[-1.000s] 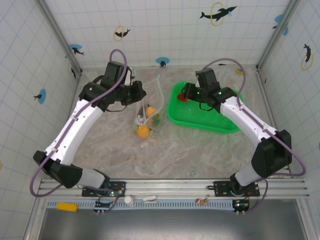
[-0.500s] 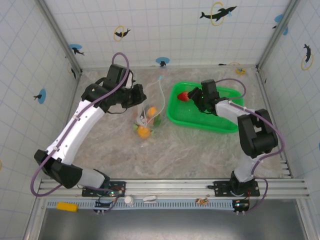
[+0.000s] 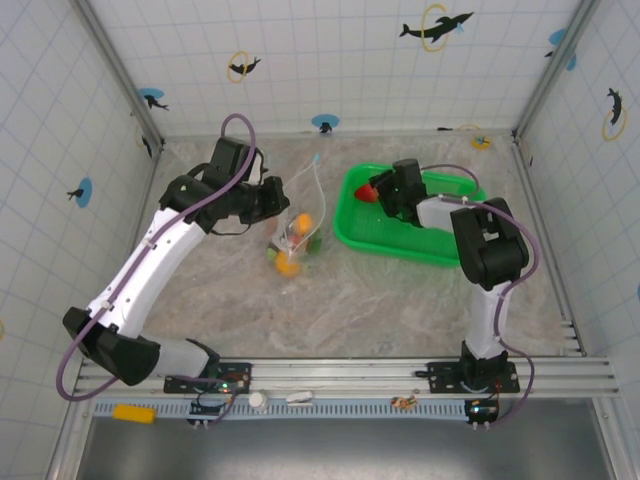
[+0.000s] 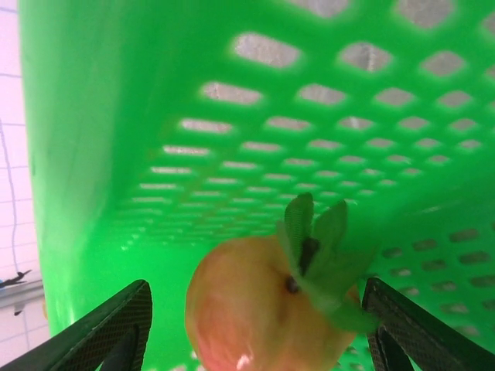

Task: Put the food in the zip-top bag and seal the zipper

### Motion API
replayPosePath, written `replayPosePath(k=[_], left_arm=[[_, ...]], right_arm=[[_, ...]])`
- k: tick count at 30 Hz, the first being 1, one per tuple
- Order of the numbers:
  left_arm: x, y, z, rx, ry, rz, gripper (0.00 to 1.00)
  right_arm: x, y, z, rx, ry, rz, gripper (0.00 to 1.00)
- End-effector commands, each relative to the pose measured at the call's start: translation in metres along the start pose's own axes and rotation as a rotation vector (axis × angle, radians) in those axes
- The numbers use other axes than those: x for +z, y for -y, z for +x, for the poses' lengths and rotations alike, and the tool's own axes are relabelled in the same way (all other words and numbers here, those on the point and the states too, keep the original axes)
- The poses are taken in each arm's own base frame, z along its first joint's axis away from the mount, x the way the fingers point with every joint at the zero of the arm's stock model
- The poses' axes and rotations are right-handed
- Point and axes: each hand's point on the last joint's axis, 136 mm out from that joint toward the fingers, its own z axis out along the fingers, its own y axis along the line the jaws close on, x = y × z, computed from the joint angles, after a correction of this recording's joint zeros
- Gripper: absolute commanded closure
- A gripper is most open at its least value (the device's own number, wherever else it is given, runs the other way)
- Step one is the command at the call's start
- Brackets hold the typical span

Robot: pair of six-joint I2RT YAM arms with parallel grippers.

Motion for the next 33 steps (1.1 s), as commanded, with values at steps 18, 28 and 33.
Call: replayPosePath(k=[18,28,33], left_arm=[[-0.012,-0.015,0.004,0.014,0.018,-0.038,1.00],[-0.014,-0.013,-0.002,0.016,0.036,-0.030,1.00],[-0.006,-0.004,-0.005,0.000,0.034,0.021,1.00]], right_arm=[[0.006,0.003,0.003,-0.008,-0.020,-0.027,0.49],[-0.026,-0.016,-0.001,-0.104,-0.019,-0.068,0.49],[-0.063,-0.054,-0.012,-0.247,0.004,-0.111,0.50]])
